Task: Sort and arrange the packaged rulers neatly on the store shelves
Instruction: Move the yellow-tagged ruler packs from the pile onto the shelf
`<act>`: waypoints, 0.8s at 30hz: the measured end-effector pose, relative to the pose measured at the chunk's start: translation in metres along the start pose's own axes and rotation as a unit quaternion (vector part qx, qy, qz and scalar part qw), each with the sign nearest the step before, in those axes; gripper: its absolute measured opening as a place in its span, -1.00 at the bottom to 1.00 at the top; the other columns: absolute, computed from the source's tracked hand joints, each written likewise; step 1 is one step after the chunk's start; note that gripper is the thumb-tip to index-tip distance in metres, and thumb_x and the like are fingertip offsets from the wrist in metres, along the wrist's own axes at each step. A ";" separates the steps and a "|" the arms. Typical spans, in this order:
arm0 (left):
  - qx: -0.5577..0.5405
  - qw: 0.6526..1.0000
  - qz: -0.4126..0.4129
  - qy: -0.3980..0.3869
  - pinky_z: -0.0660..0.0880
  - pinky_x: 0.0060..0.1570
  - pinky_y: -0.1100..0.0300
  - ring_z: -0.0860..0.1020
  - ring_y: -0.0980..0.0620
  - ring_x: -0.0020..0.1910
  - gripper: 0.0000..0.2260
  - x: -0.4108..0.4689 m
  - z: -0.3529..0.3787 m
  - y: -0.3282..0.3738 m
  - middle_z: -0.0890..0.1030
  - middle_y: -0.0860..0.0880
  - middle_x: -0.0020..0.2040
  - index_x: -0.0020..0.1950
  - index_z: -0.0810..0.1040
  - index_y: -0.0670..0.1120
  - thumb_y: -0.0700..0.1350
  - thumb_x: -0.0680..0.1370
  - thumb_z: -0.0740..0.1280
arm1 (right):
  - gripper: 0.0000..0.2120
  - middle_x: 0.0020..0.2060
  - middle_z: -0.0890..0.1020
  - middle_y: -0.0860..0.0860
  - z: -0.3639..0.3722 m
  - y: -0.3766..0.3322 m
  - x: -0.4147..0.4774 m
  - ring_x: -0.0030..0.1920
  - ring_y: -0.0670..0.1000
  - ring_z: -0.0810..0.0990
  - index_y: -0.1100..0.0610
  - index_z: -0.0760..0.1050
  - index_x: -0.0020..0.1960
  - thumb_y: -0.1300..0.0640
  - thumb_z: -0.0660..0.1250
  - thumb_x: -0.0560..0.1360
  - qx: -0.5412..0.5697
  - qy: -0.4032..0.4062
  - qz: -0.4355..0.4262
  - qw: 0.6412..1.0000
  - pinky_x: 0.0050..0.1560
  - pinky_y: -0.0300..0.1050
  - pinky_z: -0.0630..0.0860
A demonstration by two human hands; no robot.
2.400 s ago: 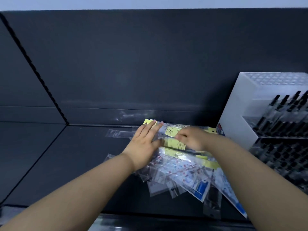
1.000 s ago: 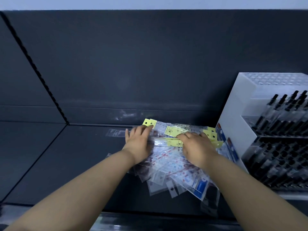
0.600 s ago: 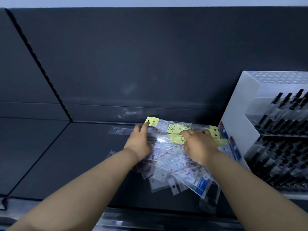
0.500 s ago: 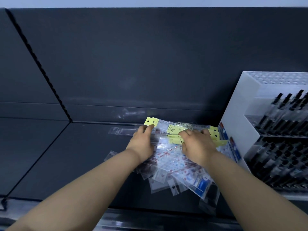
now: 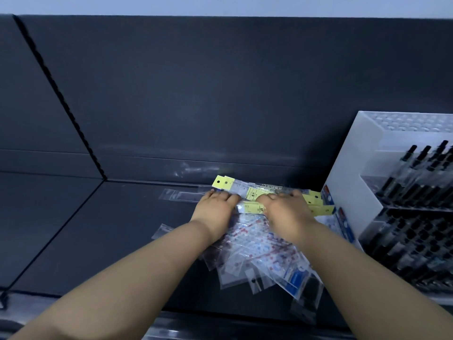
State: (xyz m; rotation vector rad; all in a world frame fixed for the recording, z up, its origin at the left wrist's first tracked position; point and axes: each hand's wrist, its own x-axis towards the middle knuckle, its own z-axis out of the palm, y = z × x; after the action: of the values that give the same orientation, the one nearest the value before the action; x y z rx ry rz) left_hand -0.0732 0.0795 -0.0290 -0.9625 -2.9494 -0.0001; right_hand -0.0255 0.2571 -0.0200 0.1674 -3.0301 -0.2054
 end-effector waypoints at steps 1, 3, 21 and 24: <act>0.009 1.000 -0.002 -0.001 0.03 0.44 0.10 0.31 -0.07 0.37 -0.46 0.000 -0.002 0.000 0.38 -0.04 0.36 0.46 0.19 0.03 -0.20 0.50 0.24 | -0.60 0.02 0.59 -0.08 -0.001 0.002 0.002 0.04 0.04 0.53 -0.06 0.35 0.27 0.22 0.24 0.48 0.007 0.001 -0.004 1.000 0.11 0.00 0.26; 0.037 0.999 -0.005 0.001 0.05 0.44 0.06 0.30 -0.08 0.35 -0.44 0.002 -0.005 0.000 0.37 -0.05 0.33 0.47 0.15 -0.01 -0.18 0.49 0.24 | -0.58 0.08 0.58 -0.07 -0.006 0.004 0.007 0.08 0.04 0.54 -0.07 0.32 0.33 0.18 0.23 0.50 0.020 0.001 -0.015 1.000 0.11 0.00 0.26; 0.186 0.970 -0.157 -0.031 0.06 0.42 -0.04 0.27 -0.12 0.29 -0.39 -0.147 -0.029 -0.139 0.26 -0.09 0.32 0.54 -0.19 -0.17 -0.15 0.59 0.08 | -0.31 -0.08 0.57 0.04 -0.043 -0.177 0.057 -0.22 0.03 0.59 0.13 0.37 0.40 -0.23 0.35 0.40 -0.109 0.064 -0.278 0.952 -0.49 -0.12 0.42; 0.210 0.958 -0.195 -0.018 -0.09 0.47 -0.08 0.24 -0.11 0.37 -0.27 -0.209 -0.032 -0.193 0.23 -0.09 0.38 0.49 -0.36 -0.20 -0.10 0.60 0.14 | -0.31 -0.05 0.56 0.05 -0.061 -0.258 0.059 -0.20 0.04 0.57 0.16 0.26 0.46 -0.21 0.27 0.47 -0.105 0.092 -0.306 0.942 -0.46 -0.10 0.42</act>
State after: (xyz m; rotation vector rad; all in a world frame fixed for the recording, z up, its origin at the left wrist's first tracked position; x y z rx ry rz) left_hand -0.0177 -0.2002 -0.0027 -0.3243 -2.9275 0.6080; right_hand -0.0505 -0.0113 0.0092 1.0426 -2.6492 -0.5210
